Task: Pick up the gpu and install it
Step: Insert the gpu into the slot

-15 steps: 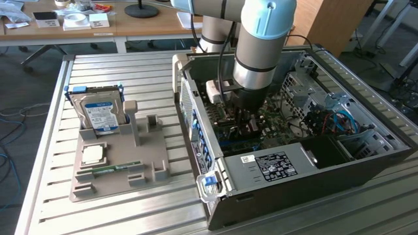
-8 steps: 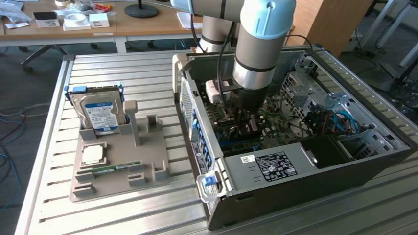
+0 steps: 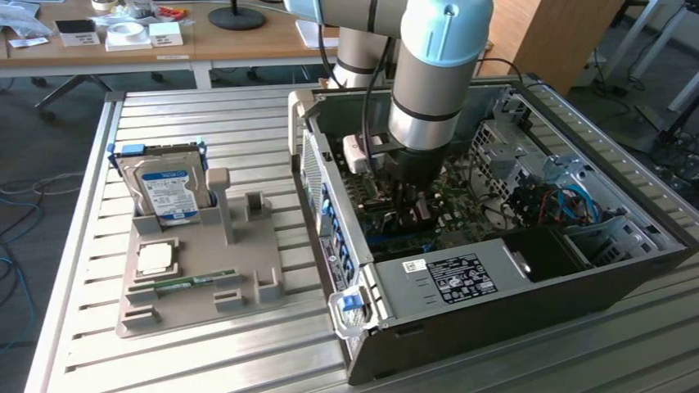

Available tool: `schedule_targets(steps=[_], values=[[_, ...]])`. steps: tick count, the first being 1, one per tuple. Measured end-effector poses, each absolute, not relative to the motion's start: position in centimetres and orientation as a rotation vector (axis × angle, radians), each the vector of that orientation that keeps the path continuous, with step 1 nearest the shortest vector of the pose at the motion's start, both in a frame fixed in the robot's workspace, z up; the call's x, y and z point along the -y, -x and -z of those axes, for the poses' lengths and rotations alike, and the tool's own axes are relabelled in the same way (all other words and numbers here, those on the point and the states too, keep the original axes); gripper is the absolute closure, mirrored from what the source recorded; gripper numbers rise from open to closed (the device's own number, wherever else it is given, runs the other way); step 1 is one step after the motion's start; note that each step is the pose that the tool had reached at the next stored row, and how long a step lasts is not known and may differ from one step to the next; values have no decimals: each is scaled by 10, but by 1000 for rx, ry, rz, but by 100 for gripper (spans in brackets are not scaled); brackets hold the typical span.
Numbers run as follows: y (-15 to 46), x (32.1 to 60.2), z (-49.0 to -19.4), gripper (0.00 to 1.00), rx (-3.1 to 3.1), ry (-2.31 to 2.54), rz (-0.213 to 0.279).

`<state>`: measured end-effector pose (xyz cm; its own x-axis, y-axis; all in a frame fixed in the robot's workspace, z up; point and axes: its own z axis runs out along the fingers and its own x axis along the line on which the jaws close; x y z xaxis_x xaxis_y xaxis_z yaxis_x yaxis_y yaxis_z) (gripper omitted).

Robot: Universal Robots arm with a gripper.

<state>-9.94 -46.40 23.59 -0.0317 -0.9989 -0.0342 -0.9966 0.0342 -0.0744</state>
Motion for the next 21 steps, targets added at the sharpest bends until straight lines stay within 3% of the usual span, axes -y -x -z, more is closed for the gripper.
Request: schedule_targets(steps=[17, 20, 21], values=[[100, 464, -235, 73, -2203, 2130, 43], [100, 464, -236, 67, -2203, 2131, 45], [100, 464, -236, 60, -2203, 2131, 45]])
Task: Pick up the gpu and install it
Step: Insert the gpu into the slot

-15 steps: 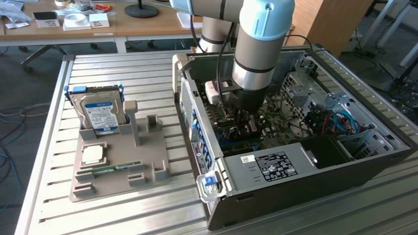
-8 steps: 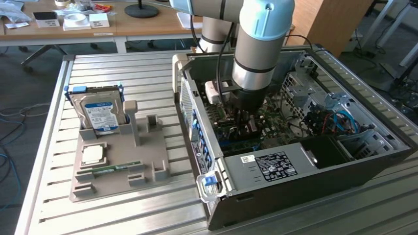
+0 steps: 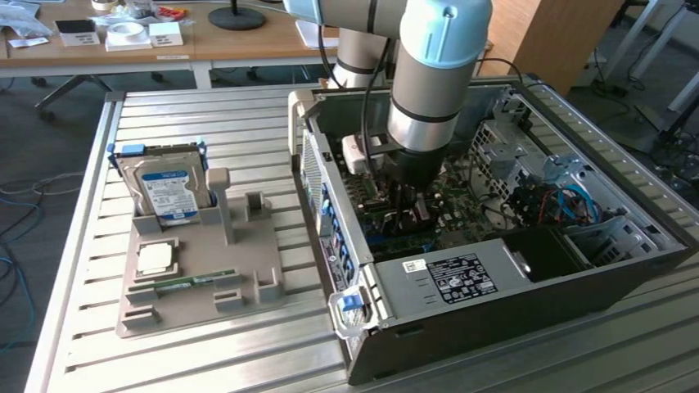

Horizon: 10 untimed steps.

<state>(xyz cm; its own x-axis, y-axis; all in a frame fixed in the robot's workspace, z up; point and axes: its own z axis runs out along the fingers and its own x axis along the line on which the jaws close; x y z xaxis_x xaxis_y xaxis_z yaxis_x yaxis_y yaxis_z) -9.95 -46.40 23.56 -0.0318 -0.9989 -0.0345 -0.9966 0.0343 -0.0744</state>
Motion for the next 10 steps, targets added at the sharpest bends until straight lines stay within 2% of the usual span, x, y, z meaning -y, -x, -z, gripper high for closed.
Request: schedule_targets(steps=[10], values=[[100, 464, -242, 60, -2203, 2131, 45]])
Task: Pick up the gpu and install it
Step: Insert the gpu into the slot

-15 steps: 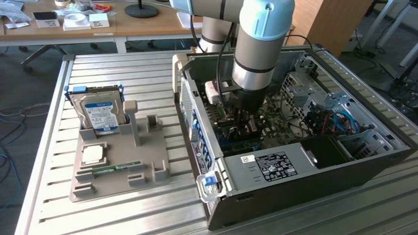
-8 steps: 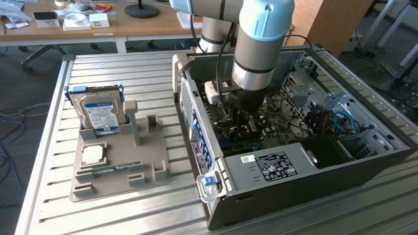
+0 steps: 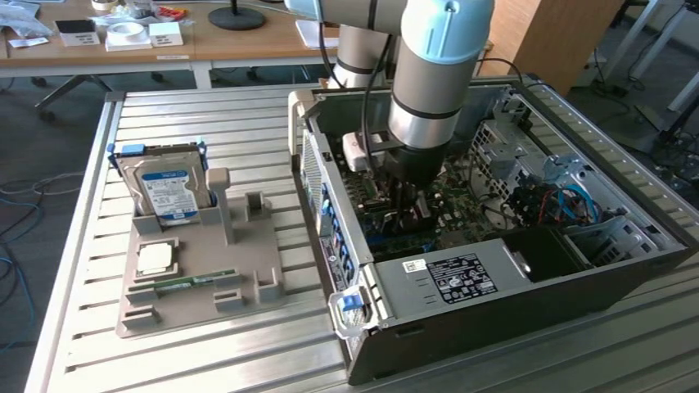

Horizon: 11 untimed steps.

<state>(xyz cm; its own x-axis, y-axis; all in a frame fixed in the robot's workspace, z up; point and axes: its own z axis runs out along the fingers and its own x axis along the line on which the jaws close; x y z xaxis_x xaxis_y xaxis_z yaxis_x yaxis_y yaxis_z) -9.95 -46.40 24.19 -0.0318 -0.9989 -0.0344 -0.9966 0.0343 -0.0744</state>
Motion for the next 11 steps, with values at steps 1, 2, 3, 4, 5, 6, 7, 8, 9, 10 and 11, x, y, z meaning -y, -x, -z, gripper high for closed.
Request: schedule_targets(steps=[1, 2, 3, 4, 5, 6, 7, 8, 9, 10, 11], values=[[100, 464, -243, 60, -2203, 2131, 45], [100, 464, -245, 60, -2203, 2131, 45], [100, 464, -247, 60, -2203, 2131, 45], [100, 464, -249, 60, -2203, 2131, 45], [100, 464, -251, 60, -2203, 2131, 45], [100, 464, -253, 60, -2203, 2131, 45], [100, 464, -255, 60, -2203, 2131, 45], [99, 464, -258, 60, -2203, 2131, 45], [99, 464, -260, 60, -2203, 2131, 45], [99, 464, -262, 60, -2203, 2131, 45], [99, 464, -265, 60, -2203, 2131, 45]])
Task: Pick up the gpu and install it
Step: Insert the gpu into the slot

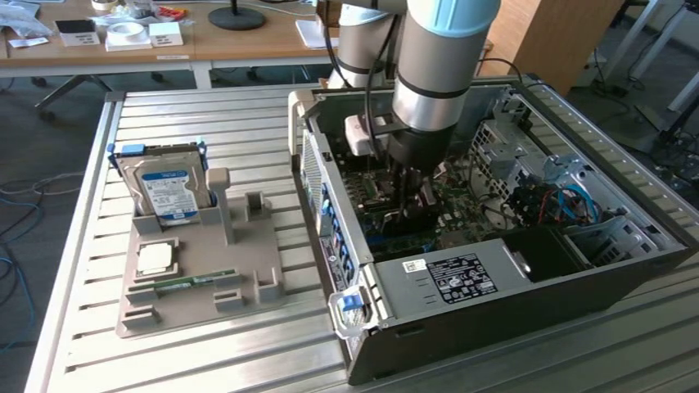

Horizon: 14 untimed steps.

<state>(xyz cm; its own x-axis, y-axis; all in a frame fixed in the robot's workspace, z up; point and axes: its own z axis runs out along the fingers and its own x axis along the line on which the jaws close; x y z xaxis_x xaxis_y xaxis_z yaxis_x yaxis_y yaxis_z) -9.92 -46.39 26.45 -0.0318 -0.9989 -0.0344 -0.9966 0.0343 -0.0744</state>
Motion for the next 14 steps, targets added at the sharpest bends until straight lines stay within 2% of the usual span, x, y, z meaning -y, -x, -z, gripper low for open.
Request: schedule_targets(steps=[6, 14], values=[[98, 464, -276, 60, -2203, 2131, 45], [98, 464, -276, 60, -2204, 2132, 43]])
